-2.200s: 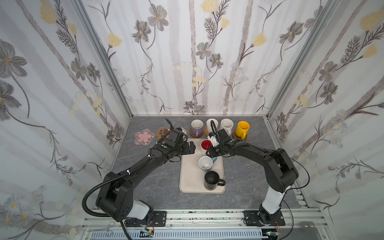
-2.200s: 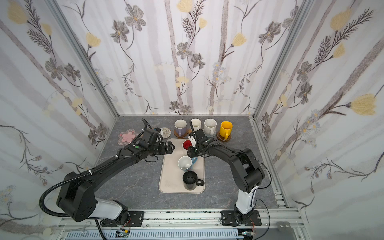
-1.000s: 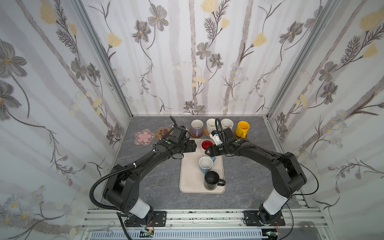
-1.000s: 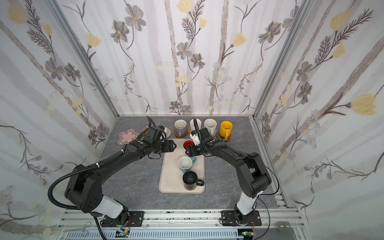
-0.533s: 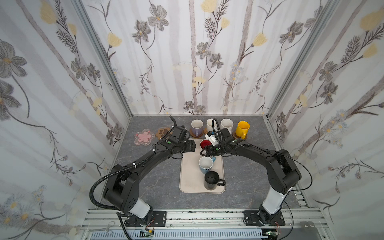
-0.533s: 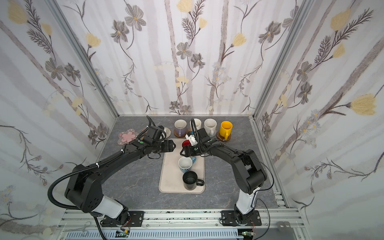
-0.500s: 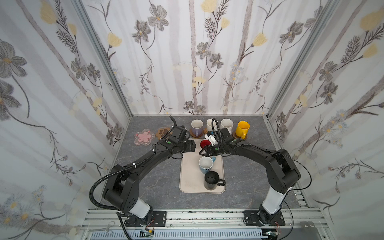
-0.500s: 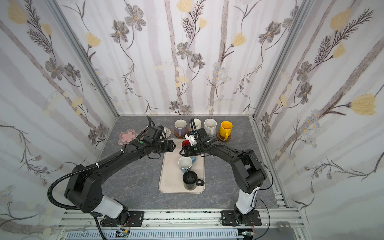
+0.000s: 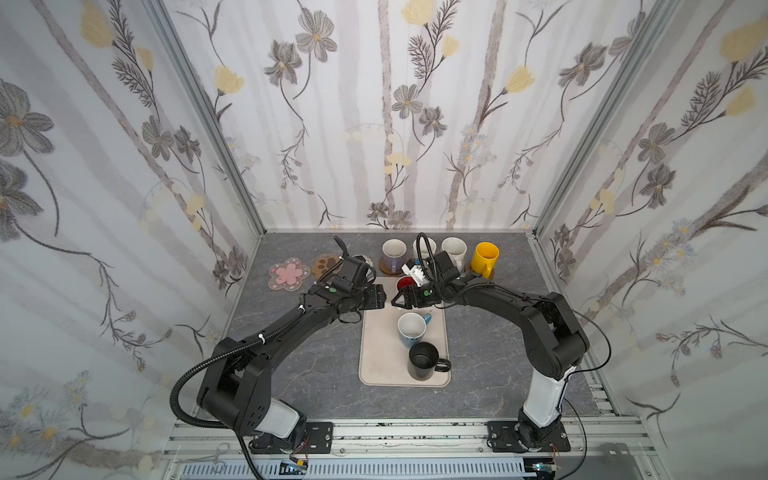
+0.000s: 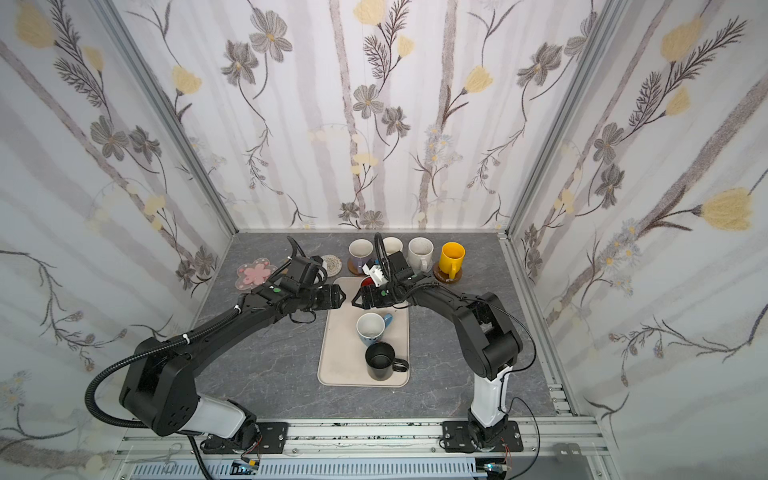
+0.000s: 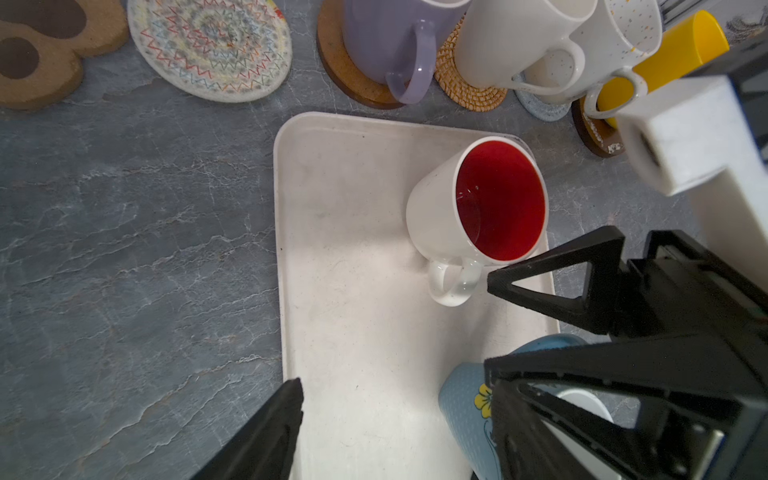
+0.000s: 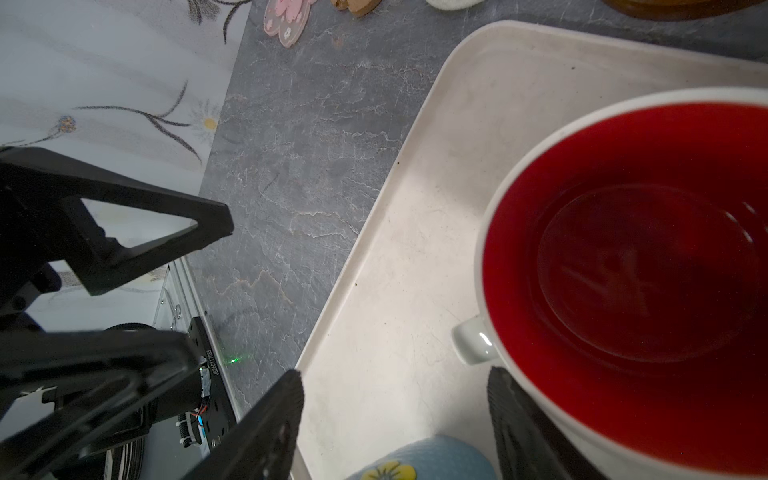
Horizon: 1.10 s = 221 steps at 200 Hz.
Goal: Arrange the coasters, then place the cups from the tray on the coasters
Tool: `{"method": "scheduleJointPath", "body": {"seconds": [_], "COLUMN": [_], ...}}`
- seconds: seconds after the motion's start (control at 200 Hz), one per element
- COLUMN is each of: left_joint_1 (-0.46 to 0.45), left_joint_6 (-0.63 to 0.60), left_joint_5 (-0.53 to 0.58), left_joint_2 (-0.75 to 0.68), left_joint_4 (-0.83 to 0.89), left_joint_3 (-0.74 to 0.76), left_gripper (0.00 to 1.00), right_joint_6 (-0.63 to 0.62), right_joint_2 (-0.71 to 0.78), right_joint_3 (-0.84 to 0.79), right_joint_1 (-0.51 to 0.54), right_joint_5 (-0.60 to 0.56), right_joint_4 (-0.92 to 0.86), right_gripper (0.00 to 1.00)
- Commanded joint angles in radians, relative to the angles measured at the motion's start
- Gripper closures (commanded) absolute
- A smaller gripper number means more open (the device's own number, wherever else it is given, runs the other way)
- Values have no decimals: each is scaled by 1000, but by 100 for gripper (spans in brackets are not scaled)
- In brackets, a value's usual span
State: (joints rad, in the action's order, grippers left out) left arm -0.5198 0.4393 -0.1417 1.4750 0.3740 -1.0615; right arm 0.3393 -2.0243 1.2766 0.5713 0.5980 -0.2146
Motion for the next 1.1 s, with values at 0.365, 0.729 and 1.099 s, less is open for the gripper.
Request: {"method": "scheduleJointPath", "body": {"seconds": [0.365,0.729,1.099], "left_joint_1": [-6,-64,-114], "left_joint_6": [-21,-21,-13], "left_joint_5": [-2,11,11], "left_joint_2": [28,106,250], "left_joint_4": [3,9,13], "left_joint_3": [-34,-98,-205], "left_gripper": [28,28,31], "right_joint_6": [-5,20,46], "right_joint_2": [98,226,392], "right_joint_3": [-62,-139,-302], "right_joint_1": [2,-43,-216], "right_joint_5": [-8,-51,-61], "right_joint_4": [32,64,144], "right_gripper": [28,23,23]}}
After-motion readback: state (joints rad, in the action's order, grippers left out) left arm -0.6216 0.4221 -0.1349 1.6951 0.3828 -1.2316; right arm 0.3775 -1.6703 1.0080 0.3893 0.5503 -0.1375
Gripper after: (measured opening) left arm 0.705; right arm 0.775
